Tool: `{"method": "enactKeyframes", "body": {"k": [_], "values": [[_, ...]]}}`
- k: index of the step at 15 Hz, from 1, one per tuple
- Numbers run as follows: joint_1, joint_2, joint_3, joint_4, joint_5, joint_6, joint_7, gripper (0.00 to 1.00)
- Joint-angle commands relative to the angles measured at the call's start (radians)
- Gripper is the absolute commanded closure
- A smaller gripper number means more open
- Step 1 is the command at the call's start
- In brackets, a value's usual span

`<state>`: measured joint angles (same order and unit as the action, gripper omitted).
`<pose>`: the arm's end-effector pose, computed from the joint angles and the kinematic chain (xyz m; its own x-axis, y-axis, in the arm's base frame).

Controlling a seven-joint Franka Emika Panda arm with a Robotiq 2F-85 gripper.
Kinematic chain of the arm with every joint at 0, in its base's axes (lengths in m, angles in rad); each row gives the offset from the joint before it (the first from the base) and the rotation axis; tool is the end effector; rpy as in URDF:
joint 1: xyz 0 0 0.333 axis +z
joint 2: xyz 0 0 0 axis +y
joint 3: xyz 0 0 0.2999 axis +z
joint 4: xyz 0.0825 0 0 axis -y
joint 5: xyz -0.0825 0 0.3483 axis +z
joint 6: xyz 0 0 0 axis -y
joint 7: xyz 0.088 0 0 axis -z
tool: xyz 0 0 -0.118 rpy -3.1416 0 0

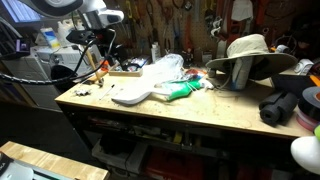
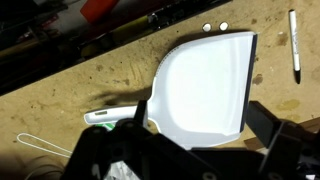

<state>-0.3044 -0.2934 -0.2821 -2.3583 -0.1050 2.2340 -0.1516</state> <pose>0.3671 -0.2535 0.4445 0.9213 -0.3563 0.1556 -0.3656 -0.9301 0.0353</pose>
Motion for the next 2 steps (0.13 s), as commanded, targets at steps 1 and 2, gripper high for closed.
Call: {"method": "enactKeyframes", "body": {"k": [1, 2], "values": [[0.007, 0.011, -0.006, 0.006, -0.002, -0.002, 0.002, 0.00], [0.008, 0.017, -0.006, 0.007, -0.002, -0.002, 0.002, 0.00]]}}
